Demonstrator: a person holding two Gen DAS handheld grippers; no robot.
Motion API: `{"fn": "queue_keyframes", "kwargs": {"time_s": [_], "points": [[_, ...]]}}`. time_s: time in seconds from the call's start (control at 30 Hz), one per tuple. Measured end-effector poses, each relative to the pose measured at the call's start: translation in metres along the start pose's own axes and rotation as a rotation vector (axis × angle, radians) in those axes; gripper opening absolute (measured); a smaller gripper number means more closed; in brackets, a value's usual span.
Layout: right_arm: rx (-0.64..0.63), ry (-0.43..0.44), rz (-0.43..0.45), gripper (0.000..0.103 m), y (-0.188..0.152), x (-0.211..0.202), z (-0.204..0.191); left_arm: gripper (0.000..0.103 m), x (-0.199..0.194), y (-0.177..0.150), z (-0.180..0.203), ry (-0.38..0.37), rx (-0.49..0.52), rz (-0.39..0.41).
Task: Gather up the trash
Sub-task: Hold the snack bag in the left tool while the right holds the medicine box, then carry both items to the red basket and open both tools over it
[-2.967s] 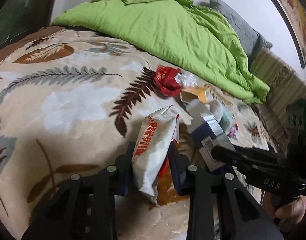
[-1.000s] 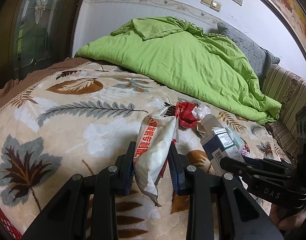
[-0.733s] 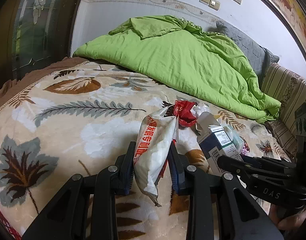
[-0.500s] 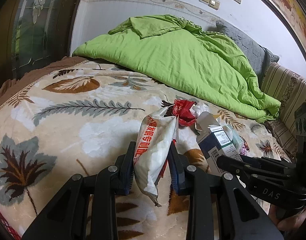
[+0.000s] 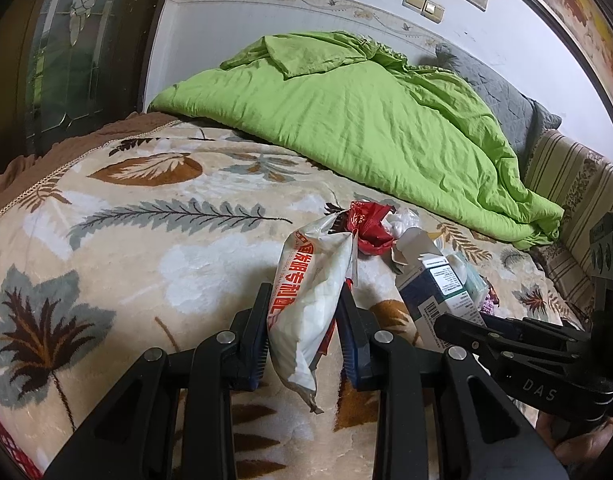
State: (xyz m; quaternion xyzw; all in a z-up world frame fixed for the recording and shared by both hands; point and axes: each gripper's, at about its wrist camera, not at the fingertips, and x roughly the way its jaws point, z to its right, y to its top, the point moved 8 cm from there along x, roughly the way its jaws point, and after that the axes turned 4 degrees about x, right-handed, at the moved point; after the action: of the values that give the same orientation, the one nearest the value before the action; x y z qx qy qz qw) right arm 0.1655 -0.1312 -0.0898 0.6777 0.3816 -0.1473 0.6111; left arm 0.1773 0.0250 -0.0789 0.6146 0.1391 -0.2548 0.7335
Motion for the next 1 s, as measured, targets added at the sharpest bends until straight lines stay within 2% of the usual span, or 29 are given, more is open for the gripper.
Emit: {"fn": "queue_keyframes", "kwargs": {"time_s": [0.33, 0.6, 1.0], "points": [[-0.010, -0.013, 0.023, 0.036, 0.002, -0.004, 0.001, 0.029, -0.012, 0.007, -0.004, 0.007, -0.023, 0.009], [0.021, 0.015, 0.047, 0.036, 0.001, -0.020, -0.006, 0.029, -0.049, 0.023, -0.010, 0.002, -0.032, 0.042], [-0.002, 0.071, 0.085, 0.036, 0.013, -0.054, -0.035, 0.029, -0.103, 0.039, -0.050, 0.043, -0.079, 0.086]]}}
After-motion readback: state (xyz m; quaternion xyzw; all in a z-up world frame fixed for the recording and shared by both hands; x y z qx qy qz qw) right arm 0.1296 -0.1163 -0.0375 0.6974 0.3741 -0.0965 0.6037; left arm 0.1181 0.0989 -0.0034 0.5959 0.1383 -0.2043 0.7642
